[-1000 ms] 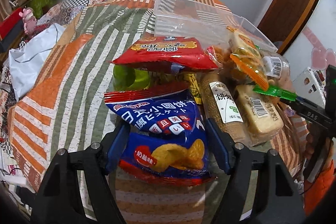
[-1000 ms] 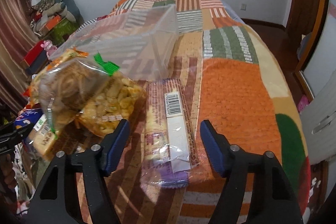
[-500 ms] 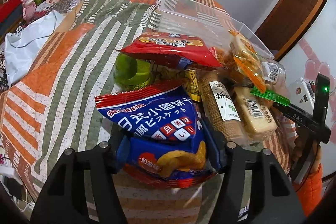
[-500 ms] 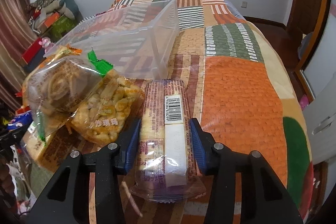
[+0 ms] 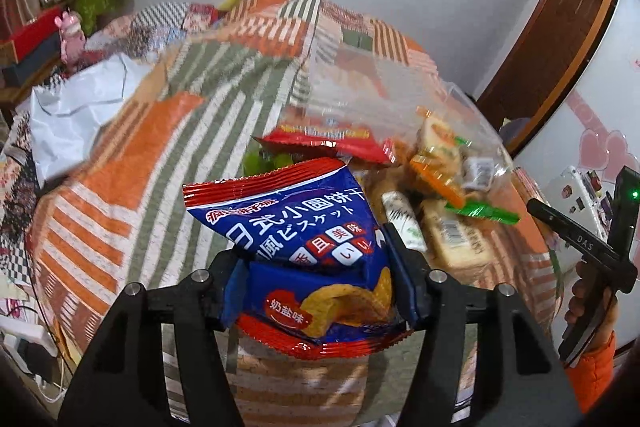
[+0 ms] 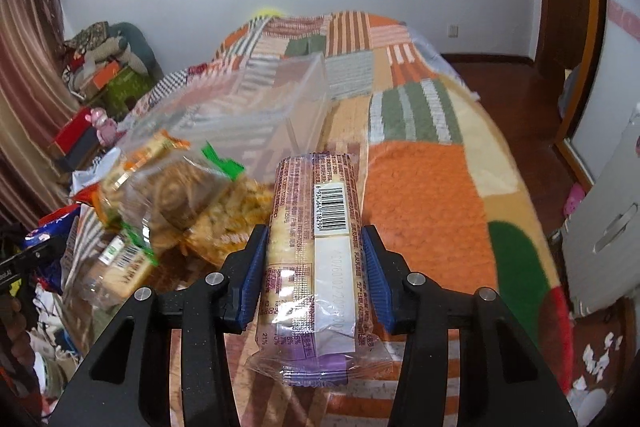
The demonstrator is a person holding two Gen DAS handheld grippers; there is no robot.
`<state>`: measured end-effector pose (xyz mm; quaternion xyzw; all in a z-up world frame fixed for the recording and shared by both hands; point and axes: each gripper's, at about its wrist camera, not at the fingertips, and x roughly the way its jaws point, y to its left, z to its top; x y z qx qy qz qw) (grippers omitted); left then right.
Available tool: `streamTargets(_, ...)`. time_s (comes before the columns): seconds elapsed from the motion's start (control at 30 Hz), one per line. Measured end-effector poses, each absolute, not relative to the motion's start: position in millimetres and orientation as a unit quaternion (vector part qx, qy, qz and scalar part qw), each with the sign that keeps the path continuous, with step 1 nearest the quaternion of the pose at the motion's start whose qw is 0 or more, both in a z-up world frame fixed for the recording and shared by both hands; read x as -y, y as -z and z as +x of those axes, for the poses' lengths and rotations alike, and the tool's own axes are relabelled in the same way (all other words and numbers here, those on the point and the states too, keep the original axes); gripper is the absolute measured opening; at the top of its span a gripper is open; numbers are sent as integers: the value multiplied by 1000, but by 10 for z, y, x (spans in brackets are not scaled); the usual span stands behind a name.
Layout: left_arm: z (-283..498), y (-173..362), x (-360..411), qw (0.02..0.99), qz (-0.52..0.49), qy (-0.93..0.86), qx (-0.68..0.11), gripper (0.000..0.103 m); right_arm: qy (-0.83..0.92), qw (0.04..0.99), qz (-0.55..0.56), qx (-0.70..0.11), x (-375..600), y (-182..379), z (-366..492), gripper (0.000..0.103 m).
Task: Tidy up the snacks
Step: 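Carry the biscuit roll into the box with the right tool while the left drops the blue bag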
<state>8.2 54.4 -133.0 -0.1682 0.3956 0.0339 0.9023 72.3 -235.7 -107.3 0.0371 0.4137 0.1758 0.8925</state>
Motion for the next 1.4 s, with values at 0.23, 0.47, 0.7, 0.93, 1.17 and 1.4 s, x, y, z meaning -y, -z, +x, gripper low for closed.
streamTargets(0.23, 79, 937, -517, 925, -148, -30, -349, 60, -190, 907, 43, -374, 2280, 849, 748, 43)
streamTargets(0.47, 345, 687, -470, 940, -125, -27, -317, 60, -207, 913, 46, -348, 2153, 717, 818, 43)
streamTargets(0.7, 695, 603, -398, 946, -101, -21, -306, 60, -220, 919, 43, -325, 1998, 619, 954, 43)
streamTargets(0.93, 1035, 589, -413, 948, -93, -15, -305, 60, -230, 918, 50, -320, 1905, 631, 1127, 43)
streamTargets(1.17, 1376, 635, -421, 944, -82, -10, -318, 60, -235, 915, 51, -323, 1817, 665, 1314, 43)
streamTargets(1.4, 1683, 740, -403, 939, -74, -3, -337, 60, -240, 909, 42, -339, 1703, 742, 1515, 43)
